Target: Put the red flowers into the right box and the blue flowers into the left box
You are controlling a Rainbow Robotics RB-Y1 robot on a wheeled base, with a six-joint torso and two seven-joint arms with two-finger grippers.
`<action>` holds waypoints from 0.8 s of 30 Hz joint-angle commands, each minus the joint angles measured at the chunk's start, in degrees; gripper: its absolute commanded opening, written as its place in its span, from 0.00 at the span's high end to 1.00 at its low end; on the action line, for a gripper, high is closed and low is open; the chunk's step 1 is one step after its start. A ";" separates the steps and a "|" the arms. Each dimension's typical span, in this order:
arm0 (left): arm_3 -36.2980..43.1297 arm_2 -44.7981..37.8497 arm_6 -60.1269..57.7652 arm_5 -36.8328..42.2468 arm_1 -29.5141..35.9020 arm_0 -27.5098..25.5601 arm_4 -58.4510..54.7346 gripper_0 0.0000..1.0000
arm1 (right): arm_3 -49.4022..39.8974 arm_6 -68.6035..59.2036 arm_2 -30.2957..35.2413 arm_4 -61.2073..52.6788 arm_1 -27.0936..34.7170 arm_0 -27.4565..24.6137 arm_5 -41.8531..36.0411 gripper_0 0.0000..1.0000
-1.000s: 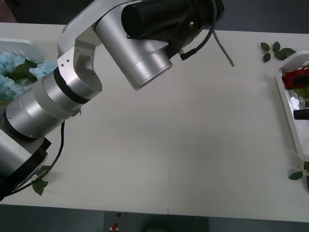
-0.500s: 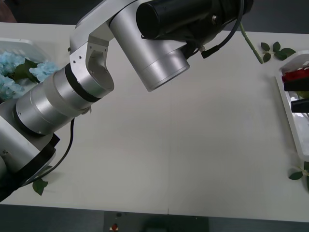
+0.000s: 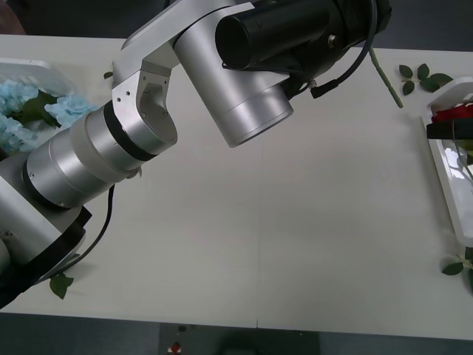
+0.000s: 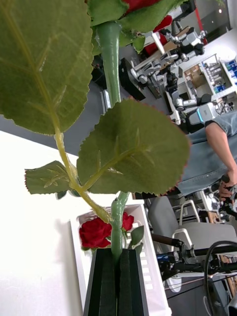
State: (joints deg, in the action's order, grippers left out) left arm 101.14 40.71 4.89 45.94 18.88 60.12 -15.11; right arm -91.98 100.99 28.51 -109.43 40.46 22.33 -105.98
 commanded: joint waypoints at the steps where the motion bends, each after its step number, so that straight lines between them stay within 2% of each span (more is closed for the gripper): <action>1: 0.72 -0.72 -0.05 -0.41 1.16 2.20 -0.53 1.00 | -1.18 -8.17 -0.38 -0.61 1.99 4.66 -0.10 0.00; 13: 0.72 -0.80 -0.05 -0.41 1.60 2.20 -0.09 1.00 | -1.18 -11.34 -2.58 8.18 -2.75 11.16 0.86 0.00; 24: 0.72 -0.72 -0.14 -0.41 2.12 2.20 0.17 1.00 | -1.18 -12.04 -8.03 14.42 -6.71 14.59 8.16 0.00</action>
State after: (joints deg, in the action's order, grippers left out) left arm 101.14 40.71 4.89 45.94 19.46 60.12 -15.31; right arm -91.98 91.21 20.24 -95.81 34.24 34.80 -98.41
